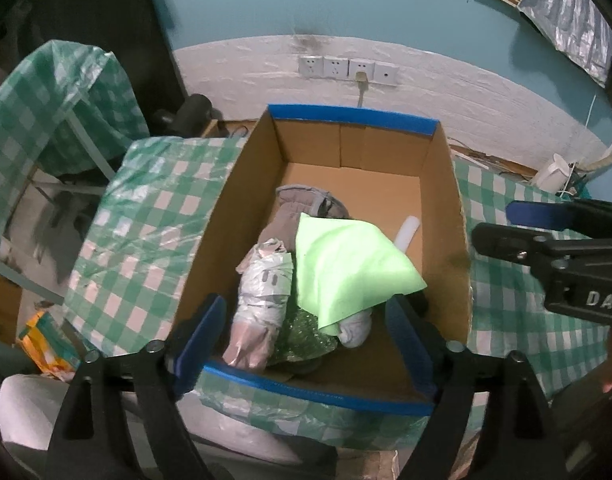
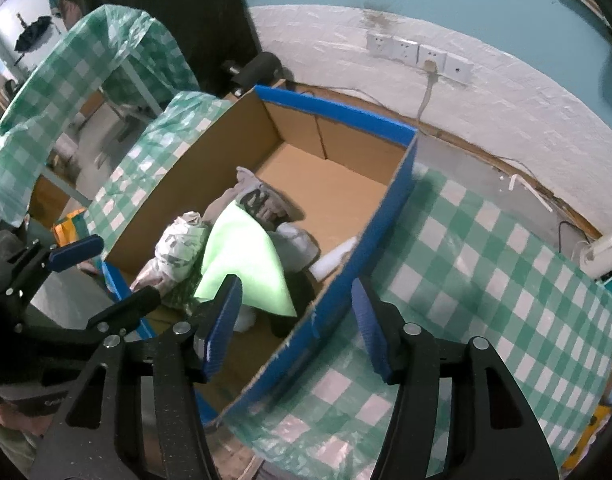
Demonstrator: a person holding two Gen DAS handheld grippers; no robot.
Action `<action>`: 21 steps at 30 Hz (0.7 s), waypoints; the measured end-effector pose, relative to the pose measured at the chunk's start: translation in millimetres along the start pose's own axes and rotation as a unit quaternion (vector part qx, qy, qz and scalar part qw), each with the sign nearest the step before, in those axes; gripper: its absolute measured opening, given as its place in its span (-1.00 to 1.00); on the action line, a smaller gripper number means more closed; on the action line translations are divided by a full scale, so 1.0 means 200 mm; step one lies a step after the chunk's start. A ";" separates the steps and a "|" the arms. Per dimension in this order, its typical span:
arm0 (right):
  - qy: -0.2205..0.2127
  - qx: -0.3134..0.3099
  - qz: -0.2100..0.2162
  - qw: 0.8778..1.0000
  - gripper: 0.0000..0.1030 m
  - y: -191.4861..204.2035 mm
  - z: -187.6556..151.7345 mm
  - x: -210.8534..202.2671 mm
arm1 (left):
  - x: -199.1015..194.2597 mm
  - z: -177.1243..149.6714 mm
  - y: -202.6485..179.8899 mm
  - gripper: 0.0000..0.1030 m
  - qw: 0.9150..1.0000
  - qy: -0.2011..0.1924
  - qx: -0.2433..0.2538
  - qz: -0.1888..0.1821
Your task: Organize soft objects
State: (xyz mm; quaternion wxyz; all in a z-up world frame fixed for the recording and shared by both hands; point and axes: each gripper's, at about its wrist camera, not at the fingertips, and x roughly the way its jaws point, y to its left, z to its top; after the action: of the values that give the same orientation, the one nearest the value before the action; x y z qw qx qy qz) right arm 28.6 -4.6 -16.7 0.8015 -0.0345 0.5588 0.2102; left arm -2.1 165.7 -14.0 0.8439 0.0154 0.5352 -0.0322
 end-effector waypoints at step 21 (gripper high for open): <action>-0.076 0.000 -0.037 0.996 0.27 -0.06 -0.16 -0.32 | -0.22 0.02 -0.05 0.97 0.997 -0.071 -0.009 -0.003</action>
State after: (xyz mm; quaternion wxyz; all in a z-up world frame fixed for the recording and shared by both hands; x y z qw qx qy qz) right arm -13.1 -43.9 28.6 0.8488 -0.0389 0.4947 0.1827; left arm -18.4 158.1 26.8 0.8801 0.0042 0.4739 -0.0307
